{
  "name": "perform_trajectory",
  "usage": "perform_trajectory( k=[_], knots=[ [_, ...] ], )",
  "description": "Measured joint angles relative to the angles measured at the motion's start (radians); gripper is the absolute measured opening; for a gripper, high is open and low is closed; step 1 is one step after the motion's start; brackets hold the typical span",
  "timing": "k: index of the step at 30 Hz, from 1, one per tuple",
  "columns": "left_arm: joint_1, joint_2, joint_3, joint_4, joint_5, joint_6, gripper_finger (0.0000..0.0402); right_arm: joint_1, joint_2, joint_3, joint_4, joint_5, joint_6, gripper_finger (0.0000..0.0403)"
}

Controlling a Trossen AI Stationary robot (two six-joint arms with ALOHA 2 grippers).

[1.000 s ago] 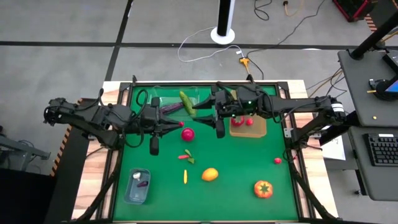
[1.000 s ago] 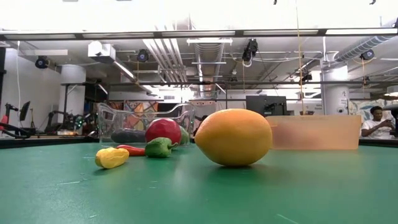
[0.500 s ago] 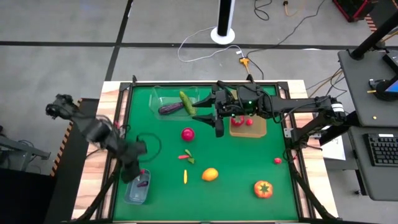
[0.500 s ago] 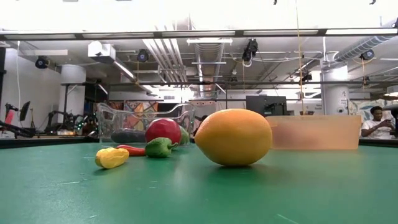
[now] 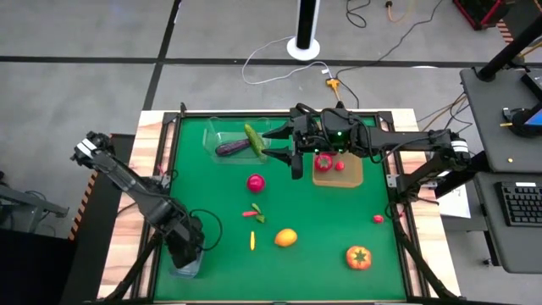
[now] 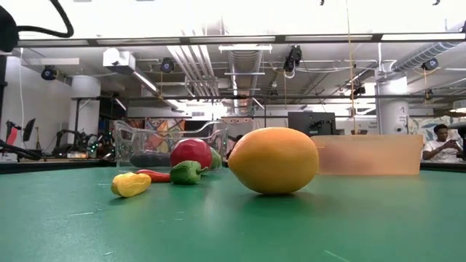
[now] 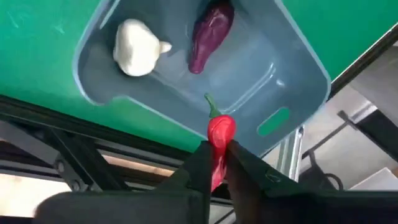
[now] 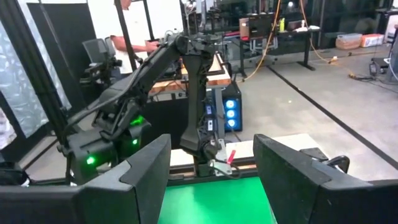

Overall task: Sort produce into baskets
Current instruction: Put the red chili pepper into the blue bin, then put the green bell pepper into the blue bin

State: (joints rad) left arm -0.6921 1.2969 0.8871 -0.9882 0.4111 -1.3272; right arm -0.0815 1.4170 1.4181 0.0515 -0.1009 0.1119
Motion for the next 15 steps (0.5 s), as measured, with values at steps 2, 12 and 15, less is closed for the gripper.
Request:
perform_trajectory(
  k=[2, 12, 15],
  knots=[
    [0.001, 0.001, 0.001, 0.004, 0.0, 0.006, 0.0041, -0.001, 0.0, 0.0, 0.0, 0.0, 0.003, 0.0219],
    [0.001, -0.013, 0.029, 0.013, -0.02, 0.103, 0.0118, -0.004, 0.0, 0.0, -0.033, 0.015, 0.066, 0.0219],
    [0.001, -0.022, 0.092, 0.004, -0.116, 0.193, 0.0123, -0.004, 0.0, 0.0, -0.094, 0.023, 0.11, 0.0219]
  ],
)
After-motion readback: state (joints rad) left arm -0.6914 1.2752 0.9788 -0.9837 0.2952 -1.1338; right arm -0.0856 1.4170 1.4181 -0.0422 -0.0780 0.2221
